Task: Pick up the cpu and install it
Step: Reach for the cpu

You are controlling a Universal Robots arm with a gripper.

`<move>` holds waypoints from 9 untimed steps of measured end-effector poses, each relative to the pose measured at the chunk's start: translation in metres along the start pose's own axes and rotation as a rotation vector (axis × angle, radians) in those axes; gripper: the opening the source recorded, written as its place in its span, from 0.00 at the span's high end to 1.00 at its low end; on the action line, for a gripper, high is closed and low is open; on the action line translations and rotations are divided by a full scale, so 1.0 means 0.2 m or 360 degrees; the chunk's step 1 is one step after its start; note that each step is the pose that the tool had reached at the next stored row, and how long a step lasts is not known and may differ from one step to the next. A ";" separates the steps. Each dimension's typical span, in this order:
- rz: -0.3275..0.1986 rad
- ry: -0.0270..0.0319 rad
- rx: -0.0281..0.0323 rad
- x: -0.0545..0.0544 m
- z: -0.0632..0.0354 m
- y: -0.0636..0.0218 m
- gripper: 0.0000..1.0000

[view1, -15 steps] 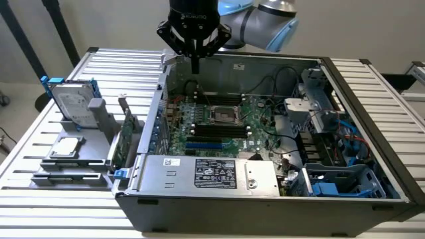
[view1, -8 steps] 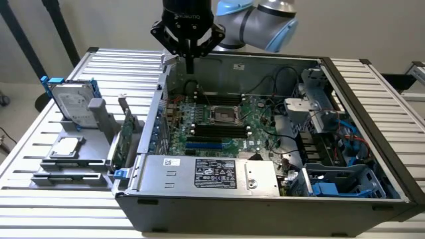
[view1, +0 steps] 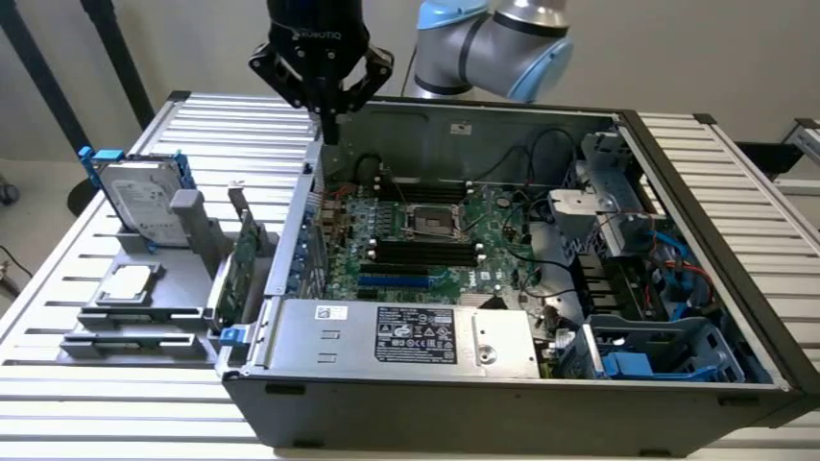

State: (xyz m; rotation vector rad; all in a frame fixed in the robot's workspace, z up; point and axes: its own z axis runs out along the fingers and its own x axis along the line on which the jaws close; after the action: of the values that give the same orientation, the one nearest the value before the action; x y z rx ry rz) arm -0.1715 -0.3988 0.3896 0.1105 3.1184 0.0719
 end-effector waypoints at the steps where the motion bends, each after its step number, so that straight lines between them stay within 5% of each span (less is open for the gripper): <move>1: 0.0000 -0.00001 0.00017 0.02 0.004 -0.002 0.89; 9: -0.0001 -0.00013 0.00181 0.20 0.035 -0.016 0.89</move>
State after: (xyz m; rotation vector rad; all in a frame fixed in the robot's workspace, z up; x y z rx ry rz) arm -0.2123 -0.3988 0.3817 0.1101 3.1184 0.0541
